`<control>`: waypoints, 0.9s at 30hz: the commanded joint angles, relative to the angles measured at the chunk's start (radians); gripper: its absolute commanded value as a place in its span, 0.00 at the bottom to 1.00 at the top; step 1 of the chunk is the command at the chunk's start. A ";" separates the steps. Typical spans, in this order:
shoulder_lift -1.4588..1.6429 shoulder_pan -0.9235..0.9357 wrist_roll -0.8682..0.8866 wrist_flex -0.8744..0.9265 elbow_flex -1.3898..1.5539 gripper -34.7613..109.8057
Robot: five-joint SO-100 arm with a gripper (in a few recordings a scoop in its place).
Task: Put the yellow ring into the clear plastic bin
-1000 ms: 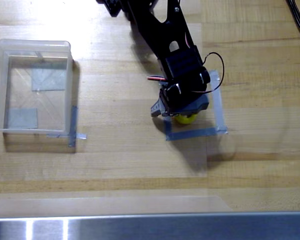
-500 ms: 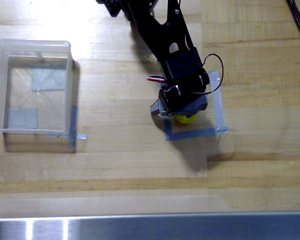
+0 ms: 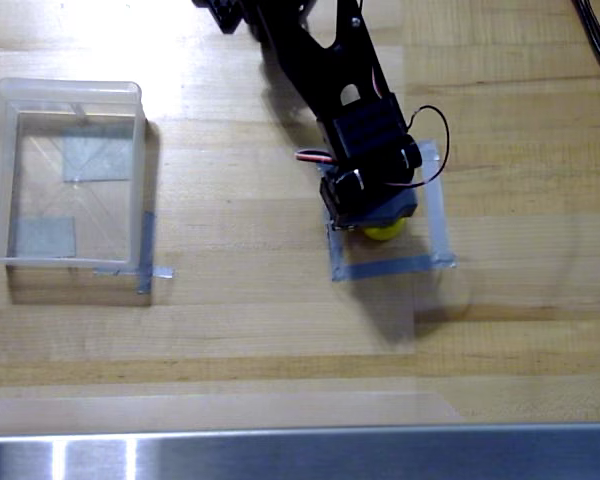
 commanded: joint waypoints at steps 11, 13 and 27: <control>0.592 0.310 -0.164 0.407 -0.066 0.25; 0.655 0.445 -0.212 0.465 -0.106 0.25; 0.379 1.289 -0.512 0.512 -0.253 0.25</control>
